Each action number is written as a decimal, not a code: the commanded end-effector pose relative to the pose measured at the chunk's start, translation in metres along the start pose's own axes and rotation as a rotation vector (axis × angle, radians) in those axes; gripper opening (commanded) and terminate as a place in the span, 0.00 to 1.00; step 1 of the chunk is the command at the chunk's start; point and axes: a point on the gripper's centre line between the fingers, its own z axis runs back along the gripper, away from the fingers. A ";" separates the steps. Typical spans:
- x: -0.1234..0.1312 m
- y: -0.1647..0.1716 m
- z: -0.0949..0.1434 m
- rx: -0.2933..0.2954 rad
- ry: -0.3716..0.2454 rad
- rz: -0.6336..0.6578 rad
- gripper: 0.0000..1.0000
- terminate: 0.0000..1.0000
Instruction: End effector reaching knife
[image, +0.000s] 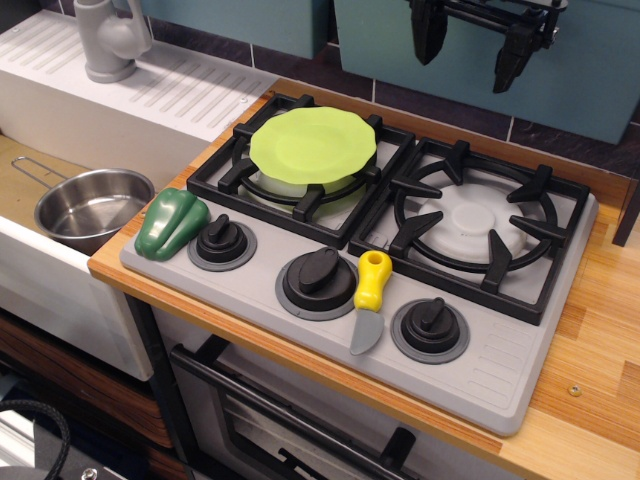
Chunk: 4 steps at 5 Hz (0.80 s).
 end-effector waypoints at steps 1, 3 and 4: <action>0.000 0.000 0.000 0.000 0.000 0.000 1.00 0.00; -0.014 -0.019 0.005 0.036 -0.032 0.000 1.00 0.00; -0.024 -0.031 0.007 0.033 -0.045 -0.002 1.00 0.00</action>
